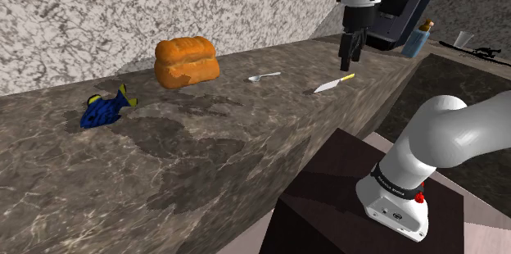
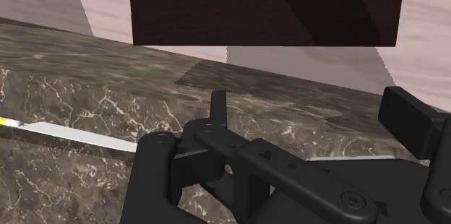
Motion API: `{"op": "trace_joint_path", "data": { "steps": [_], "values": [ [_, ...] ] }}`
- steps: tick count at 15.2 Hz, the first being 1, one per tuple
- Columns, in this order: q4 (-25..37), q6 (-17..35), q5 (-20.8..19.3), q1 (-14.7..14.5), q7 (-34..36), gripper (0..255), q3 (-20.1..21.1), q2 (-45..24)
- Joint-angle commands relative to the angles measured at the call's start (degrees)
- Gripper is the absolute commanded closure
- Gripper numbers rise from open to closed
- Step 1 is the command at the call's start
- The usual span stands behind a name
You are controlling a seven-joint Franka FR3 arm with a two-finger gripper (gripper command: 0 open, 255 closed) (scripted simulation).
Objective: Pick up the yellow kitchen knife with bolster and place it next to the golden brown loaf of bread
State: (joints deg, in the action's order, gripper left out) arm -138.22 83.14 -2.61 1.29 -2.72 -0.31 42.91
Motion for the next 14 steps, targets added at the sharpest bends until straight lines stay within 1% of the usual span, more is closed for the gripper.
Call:
{"op": "trace_joint_path", "data": {
  "steps": [1, 4, 8, 11, 14],
  "values": [
    [0.0, 0.0, 0.0, 0.0, 0.0, 0, 0.0, 0.0],
    [-5.2, 2.9, -4.4, -0.7, -9.9, 0, -4.6, 4.7],
    [-10.6, 7.4, -11.0, -1.2, -23.0, 0, -12.0, 9.3],
    [-13.2, 11.4, -16.2, -1.3, -33.0, 0, -18.2, 10.9],
    [-14.6, 16.2, -21.2, -1.8, -43.0, 0, -25.1, 10.7]
  ]
}}
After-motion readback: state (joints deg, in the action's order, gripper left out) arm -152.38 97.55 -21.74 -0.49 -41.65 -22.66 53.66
